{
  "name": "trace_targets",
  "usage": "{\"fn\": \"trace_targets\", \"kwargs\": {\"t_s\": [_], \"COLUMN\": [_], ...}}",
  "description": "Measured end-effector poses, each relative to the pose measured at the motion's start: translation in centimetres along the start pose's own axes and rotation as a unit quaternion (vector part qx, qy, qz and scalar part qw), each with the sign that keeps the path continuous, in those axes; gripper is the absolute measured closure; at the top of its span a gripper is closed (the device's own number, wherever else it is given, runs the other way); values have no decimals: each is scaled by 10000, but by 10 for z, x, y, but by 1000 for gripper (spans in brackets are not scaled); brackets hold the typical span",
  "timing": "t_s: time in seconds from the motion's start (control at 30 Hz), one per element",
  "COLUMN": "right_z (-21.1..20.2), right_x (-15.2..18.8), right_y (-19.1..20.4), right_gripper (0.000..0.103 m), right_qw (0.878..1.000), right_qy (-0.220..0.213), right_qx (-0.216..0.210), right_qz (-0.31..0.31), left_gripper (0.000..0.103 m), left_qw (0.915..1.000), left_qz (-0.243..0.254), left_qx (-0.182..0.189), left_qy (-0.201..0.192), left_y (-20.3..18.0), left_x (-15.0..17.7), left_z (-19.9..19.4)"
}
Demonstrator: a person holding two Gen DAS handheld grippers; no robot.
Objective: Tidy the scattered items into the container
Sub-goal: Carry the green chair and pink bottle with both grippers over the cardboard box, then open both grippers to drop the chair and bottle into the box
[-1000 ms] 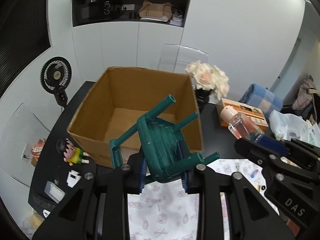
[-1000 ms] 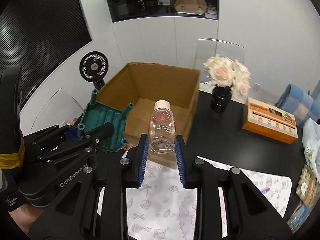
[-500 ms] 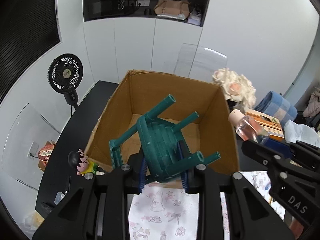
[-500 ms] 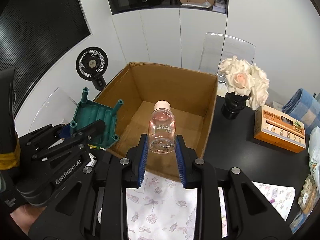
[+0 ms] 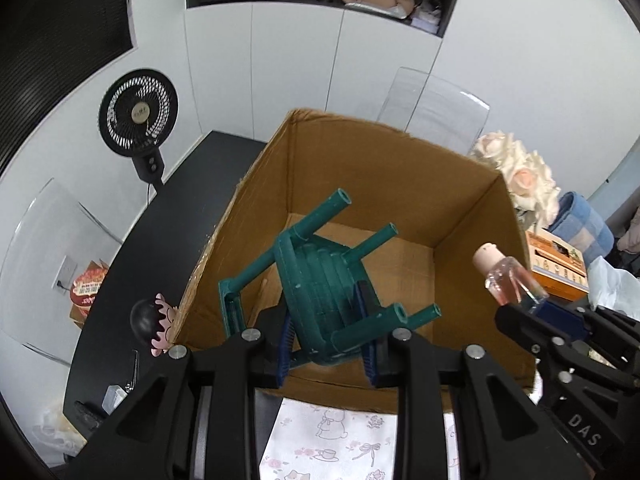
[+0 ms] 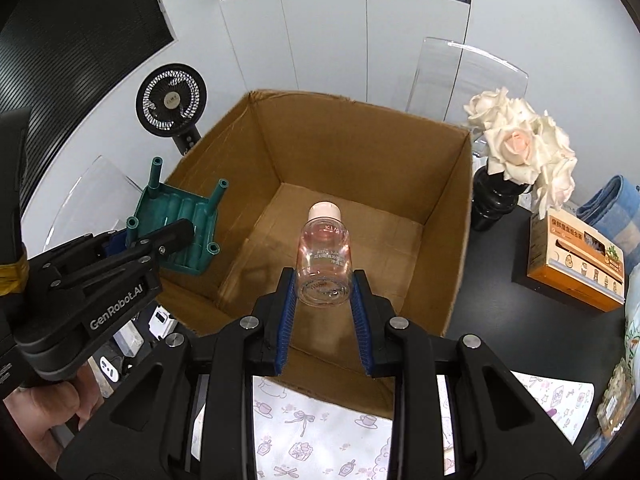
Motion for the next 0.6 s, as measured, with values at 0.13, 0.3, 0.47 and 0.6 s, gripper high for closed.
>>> {"fn": "trace_targets", "kwargs": {"t_s": [0.13, 0.3, 0.47, 0.6], "right_z": [12, 26, 35, 37], "right_x": [-1, 1, 3, 4], "right_y": [1, 7, 11, 13], "right_gripper": [75, 75, 75, 75], "right_qw": [10000, 9997, 9995, 9994], "right_qy": [90, 229, 317, 323], "right_qx": [2, 38, 79, 107], "right_qz": [37, 22, -31, -53], "left_gripper": [75, 75, 75, 75], "left_qw": [10000, 9999, 9999, 9999], "left_qz": [-61, -59, -71, -40], "left_qx": [-15, -20, 33, 28], "left_qy": [48, 86, 89, 89], "left_y": [6, 9, 8, 8], "left_x": [-1, -3, -4, -5], "left_z": [11, 18, 16, 14]}}
Point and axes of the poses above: each gripper's, at about its wrist camera, not at the fingertips, and z roughly the way its jaws point, y to its left, x to its underside, the point moved 3 cm from there along z, roughly the way its jaws point, and after that the axes turned 6 degrees about -y, right-handed, at the moved point
